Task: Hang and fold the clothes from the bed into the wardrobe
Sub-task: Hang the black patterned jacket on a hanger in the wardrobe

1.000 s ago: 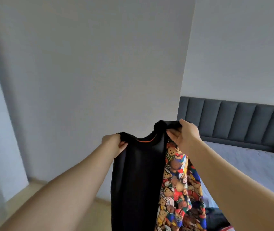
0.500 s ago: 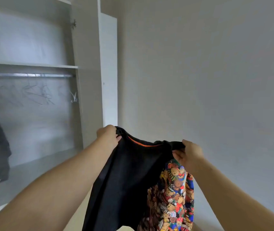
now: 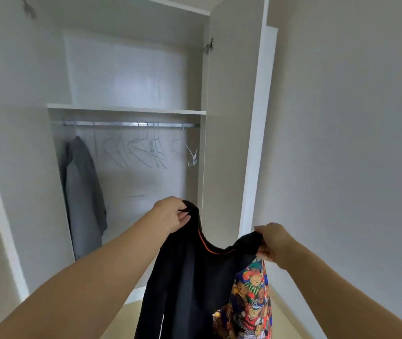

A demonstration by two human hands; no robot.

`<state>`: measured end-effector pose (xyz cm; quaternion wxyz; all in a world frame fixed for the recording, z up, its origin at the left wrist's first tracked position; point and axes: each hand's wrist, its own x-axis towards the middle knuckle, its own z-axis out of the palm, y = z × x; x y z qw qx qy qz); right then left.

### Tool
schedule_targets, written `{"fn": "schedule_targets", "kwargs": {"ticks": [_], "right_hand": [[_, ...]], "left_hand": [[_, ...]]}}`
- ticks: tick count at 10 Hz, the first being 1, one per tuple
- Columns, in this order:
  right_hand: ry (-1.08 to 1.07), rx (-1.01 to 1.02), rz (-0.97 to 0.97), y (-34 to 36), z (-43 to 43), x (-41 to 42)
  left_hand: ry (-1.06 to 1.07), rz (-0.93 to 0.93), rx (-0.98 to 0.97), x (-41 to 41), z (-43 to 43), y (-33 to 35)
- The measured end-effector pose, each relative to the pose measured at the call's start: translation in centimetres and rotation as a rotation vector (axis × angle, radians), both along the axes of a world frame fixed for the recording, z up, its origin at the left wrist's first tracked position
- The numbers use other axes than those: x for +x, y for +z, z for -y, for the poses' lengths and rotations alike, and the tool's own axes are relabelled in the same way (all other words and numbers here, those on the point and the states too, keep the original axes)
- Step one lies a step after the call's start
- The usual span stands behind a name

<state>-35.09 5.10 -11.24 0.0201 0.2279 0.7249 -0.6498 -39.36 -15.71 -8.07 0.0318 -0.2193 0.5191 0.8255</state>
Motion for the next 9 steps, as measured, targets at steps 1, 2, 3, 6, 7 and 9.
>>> {"fn": "schedule_targets", "kwargs": {"ticks": [1, 2, 3, 6, 7, 9], "right_hand": [[0.085, 0.058, 0.009, -1.2, 3.9, -5.9], [0.242, 0.161, -0.009, -2.4, 7.1, -10.9], [0.376, 0.22, -0.02, -3.7, 10.0, -15.7], [0.702, 0.684, -0.252, -5.2, 15.2, -30.8], [0.931, 0.381, -0.354, -3.4, 17.2, -33.3], [1.273, 0.19, -0.344, -3.1, 19.7, -36.3]], "left_hand": [[0.054, 0.04, 0.041, -3.8, 2.9, -0.2], [0.1, 0.047, 0.05, -7.1, 5.1, -0.7], [0.065, 0.02, 0.06, -10.0, 7.5, -0.9], [0.195, 0.026, -0.172, -20.5, 10.8, -1.1], [0.267, 0.009, -0.2, -23.8, 11.2, -0.9], [0.31, 0.028, -0.392, -26.6, 11.7, -1.3]]}}
